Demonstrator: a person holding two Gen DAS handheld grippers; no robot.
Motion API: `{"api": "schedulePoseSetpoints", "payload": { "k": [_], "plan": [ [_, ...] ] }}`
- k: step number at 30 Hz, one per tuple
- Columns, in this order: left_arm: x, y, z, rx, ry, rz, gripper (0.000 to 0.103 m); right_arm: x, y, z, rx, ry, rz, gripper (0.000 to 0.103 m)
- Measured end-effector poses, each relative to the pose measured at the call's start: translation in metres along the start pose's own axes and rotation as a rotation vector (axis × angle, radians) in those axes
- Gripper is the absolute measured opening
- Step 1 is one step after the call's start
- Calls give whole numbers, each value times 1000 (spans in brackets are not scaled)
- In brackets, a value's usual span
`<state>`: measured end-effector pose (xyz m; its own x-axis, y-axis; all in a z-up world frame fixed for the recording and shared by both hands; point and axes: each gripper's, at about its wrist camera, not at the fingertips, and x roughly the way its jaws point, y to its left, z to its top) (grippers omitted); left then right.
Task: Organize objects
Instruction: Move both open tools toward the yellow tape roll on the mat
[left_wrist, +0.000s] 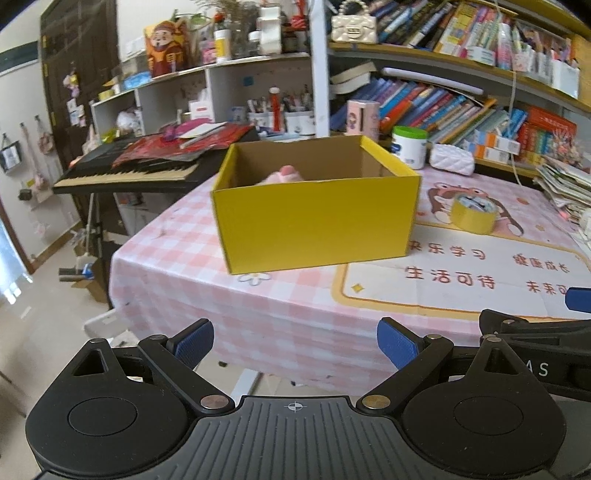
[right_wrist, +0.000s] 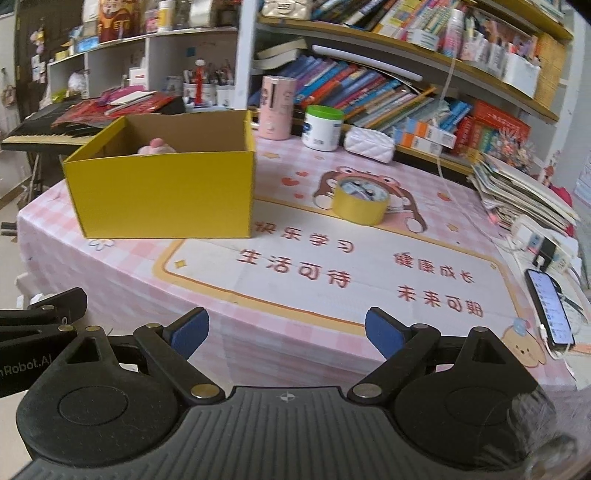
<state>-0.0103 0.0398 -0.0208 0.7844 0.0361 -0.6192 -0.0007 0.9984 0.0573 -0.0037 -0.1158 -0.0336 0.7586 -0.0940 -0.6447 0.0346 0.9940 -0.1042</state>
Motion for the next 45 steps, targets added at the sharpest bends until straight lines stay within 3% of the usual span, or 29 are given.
{"api": "schedulePoseSetpoints", "payload": {
  "k": [22, 45],
  "plan": [
    [45, -62, 38, 52, 12, -52, 97, 50, -65, 30, 49, 28, -44, 92],
    [105, -142, 87, -14, 22, -13, 97, 127, -146, 88, -9, 23, 0, 92]
  ]
}}
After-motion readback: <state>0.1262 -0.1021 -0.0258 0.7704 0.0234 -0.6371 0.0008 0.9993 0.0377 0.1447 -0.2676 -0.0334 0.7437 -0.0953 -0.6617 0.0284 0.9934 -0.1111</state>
